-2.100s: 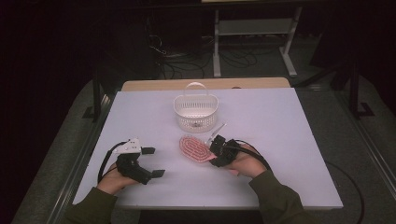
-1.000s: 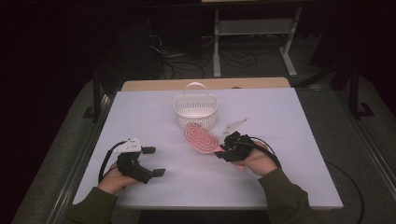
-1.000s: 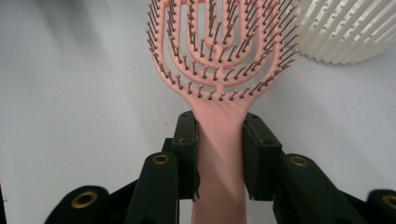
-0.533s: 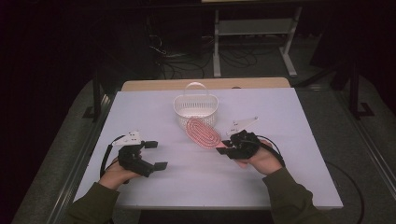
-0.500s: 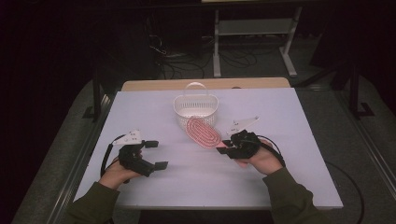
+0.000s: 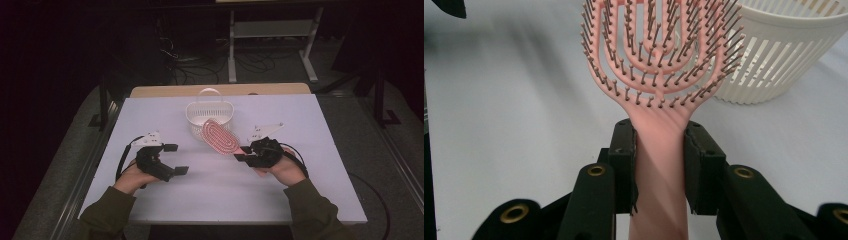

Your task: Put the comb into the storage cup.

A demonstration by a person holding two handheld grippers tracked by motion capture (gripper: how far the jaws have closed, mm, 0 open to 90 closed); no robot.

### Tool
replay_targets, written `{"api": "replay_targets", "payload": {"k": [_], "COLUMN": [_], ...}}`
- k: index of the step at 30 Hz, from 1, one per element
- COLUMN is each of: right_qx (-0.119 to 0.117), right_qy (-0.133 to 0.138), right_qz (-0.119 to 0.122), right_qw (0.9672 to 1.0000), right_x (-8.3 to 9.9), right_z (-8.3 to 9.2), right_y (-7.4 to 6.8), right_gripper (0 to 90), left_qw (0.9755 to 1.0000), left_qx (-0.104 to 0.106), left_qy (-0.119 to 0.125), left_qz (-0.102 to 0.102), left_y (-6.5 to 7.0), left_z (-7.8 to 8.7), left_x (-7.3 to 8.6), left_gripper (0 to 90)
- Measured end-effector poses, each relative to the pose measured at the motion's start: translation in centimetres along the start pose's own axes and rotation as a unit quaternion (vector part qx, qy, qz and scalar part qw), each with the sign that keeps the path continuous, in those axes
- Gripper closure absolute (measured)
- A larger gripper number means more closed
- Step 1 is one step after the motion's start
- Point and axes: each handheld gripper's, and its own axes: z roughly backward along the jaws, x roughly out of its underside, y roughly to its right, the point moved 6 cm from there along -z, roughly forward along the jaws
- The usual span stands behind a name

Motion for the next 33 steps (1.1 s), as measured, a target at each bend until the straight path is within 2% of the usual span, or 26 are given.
{"api": "replay_targets", "payload": {"k": [22,33], "right_qx": [0.005,0.011], "right_qy": [0.023,0.038], "right_qz": [0.001,0.008], "right_qw": [0.9997,0.9992], "right_x": [-0.4,-0.8], "right_z": [0.5,0.5], "right_y": [0.1,-0.4], "right_gripper": [68.8,68.8], "left_qw": [0.9994,0.9989], "left_qx": [0.018,0.025], "left_qy": [0.029,0.038], "left_qz": [-0.007,-0.004], "left_y": [0.0,0.7], "left_z": [-2.5,-3.4], "left_x": [-4.4,-4.8], "left_gripper": [0.0,0.0]}}
